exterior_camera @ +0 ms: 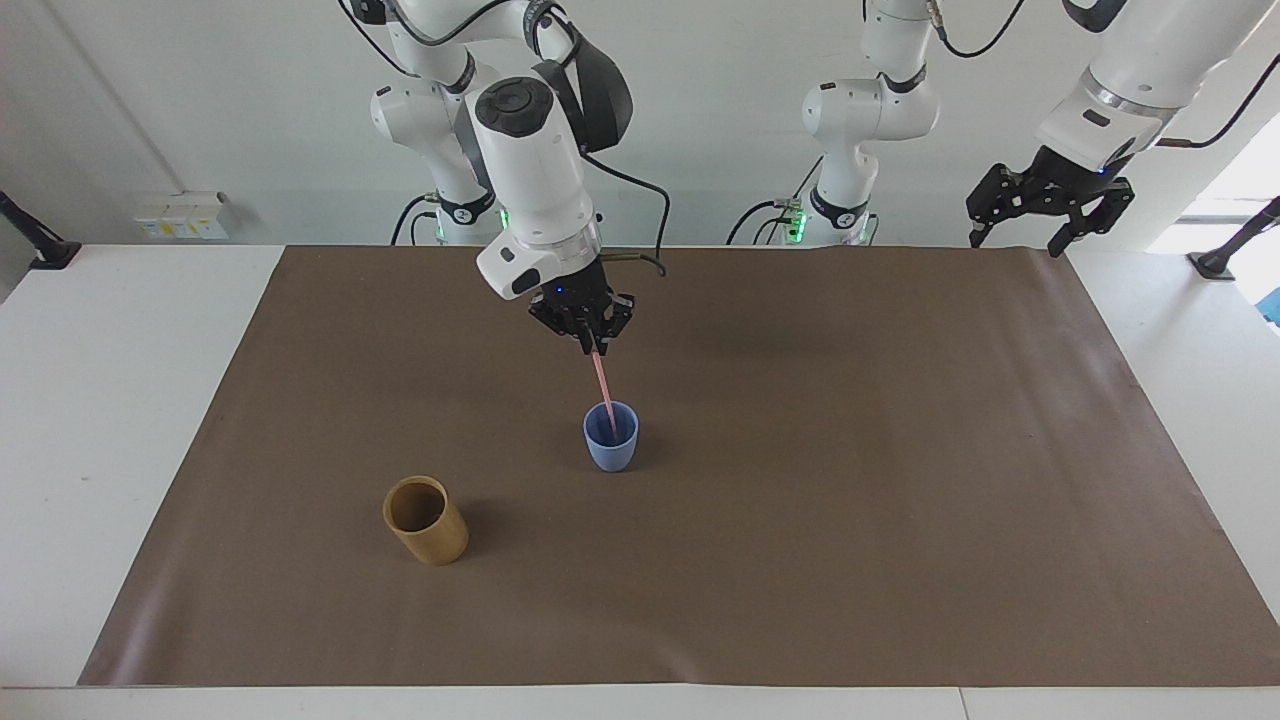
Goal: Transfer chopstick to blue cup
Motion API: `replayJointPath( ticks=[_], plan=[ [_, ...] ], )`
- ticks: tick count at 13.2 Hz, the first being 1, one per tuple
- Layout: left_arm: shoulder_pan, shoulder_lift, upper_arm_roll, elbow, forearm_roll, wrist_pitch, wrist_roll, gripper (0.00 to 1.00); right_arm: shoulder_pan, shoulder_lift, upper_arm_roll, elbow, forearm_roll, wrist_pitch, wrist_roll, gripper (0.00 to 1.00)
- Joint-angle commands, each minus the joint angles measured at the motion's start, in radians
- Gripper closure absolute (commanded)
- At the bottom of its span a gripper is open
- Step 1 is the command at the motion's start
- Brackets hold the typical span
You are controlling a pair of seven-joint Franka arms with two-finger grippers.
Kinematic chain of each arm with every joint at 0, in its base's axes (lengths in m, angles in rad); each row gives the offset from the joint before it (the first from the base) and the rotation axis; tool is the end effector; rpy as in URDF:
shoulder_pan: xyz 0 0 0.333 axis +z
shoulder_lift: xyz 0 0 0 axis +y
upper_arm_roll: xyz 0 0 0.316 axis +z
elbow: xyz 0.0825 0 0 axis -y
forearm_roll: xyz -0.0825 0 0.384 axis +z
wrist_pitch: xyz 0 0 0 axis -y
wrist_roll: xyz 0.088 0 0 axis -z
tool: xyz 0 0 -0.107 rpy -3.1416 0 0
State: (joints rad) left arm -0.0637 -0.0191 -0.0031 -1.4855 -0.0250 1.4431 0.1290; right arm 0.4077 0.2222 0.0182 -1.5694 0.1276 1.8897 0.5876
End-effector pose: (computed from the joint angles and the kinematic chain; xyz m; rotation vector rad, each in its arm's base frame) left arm 0.5339 -0.0387 0.6636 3.1005 -0.3090 -0.0351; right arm 0.5803 0.2725 0.5222 -2.9684 0.2925 -0.0359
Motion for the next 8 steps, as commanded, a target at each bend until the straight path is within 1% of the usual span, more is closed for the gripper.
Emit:
replayJointPath(
  ticks=[1,3,5,6,8],
  plan=[
    [0.007,-0.021,-0.002,-0.025,-0.009,0.016,0.003,0.0,-0.01,-0.007,0.008,0.012,-0.022,0.011,0.017,0.0],
    [0.007,-0.021,-0.002,-0.025,-0.009,0.016,0.003,0.0,-0.039,-0.027,-0.006,0.032,-0.031,0.009,0.003,0.0],
    [0.007,-0.021,-0.002,-0.025,-0.009,0.016,0.003,0.0,-0.123,-0.087,-0.004,0.026,-0.058,-0.007,-0.014,0.0],
    [0.007,-0.021,-0.002,-0.025,-0.009,0.016,0.003,0.0,-0.166,-0.125,-0.003,0.019,-0.062,-0.027,-0.044,0.0],
    [0.007,-0.021,-0.002,-0.025,-0.009,0.016,0.003,0.0,-0.234,-0.177,-0.004,0.017,-0.063,-0.105,-0.112,0.0]
  ],
)
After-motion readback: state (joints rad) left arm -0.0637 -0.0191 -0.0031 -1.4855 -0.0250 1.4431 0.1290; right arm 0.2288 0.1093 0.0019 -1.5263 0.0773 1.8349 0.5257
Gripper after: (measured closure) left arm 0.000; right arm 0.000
